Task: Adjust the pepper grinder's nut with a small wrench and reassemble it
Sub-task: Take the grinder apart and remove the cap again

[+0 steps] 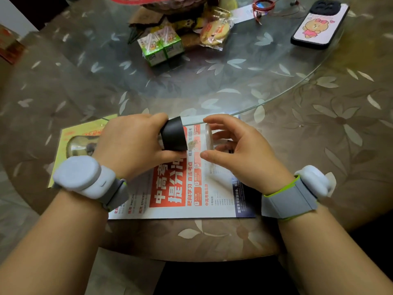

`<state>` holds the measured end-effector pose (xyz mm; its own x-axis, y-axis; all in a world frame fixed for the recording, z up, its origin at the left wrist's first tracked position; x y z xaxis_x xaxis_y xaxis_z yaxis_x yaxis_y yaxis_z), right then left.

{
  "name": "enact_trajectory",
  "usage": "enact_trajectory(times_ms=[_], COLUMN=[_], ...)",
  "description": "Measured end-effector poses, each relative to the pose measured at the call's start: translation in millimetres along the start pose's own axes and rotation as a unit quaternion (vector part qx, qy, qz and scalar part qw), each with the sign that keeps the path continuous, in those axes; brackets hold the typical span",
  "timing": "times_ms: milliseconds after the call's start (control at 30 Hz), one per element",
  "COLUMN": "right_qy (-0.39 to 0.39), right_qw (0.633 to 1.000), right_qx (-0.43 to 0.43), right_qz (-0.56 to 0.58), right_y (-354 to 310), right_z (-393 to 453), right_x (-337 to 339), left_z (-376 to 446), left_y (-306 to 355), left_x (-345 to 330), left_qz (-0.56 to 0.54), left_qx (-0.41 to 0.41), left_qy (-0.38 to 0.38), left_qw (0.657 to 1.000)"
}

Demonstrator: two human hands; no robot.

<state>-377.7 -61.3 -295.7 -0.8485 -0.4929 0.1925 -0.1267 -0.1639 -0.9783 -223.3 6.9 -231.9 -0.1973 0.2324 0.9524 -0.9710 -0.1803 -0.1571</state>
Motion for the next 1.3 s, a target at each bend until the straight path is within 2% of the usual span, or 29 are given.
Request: enact_trajectory(times_ms=[167,300,367,500,667,900,1000,1100,1167,1300], right_qy=[0.005,-0.027,-0.049,-0.069,-0.058,-0.068,-0.071,-0.077,-0.057,0.040], right_qw=[0.998,0.997,0.995,0.974,0.960,0.954,0.946,0.941,0.950,0.964], right_qx=[0.027,0.036,0.052,0.115,0.097,0.089,0.101,0.109,0.106,0.087], right_qz=[-0.065,-0.067,-0.076,-0.184,-0.258,-0.278,-0.301,-0.309,-0.289,-0.248], right_y=[-9.3,-18.0,-27.5,-39.4,-33.9,-33.8,-29.4,-24.9,-23.5,-20.3], right_z=[1.6,0.4,-3.9,-14.7,-29.4,-39.1,-40.0,-42.2,-41.6,-32.2], right_x=[-0.5,-12.6,-24.1,-38.9,-46.2,-50.5,-50.2,-47.9,-42.7,-19.5], left_z=[-20.7,-30.9,-33.1,-34.0,-48.3,-53.7,-41.0,-22.1,-10.4,6.2], left_y=[-16.8,-21.9,-20.7,-11.3,-11.0,-8.0,-7.5,-4.0,-1.7,5.7], left_x=[10.9,19.7,23.6,23.2,20.6,15.0,6.2,0.4,0.3,-1.5], left_qz=[-0.099,-0.230,-0.252,-0.157,-0.155,-0.111,-0.072,-0.005,0.020,0.062], left_qx=[0.086,0.137,0.141,0.104,0.086,0.052,0.054,0.019,-0.006,-0.049], left_qy=[0.062,0.116,0.131,0.118,0.137,0.145,0.109,0.077,0.062,0.033], left_qw=[0.989,0.957,0.948,0.975,0.975,0.982,0.990,0.997,0.998,0.996])
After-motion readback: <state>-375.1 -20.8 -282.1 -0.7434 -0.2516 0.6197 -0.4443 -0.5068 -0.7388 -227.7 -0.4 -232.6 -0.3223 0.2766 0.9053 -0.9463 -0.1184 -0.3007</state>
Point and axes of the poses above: each hand's wrist, its own z-axis towards the middle knuckle, its own x-axis out of the back of the hand, y = z × x, the point moved 7 cm from there along z, towards the middle knuckle, and after that the axes turned 12 degrees about y, right-handed, at the moved point
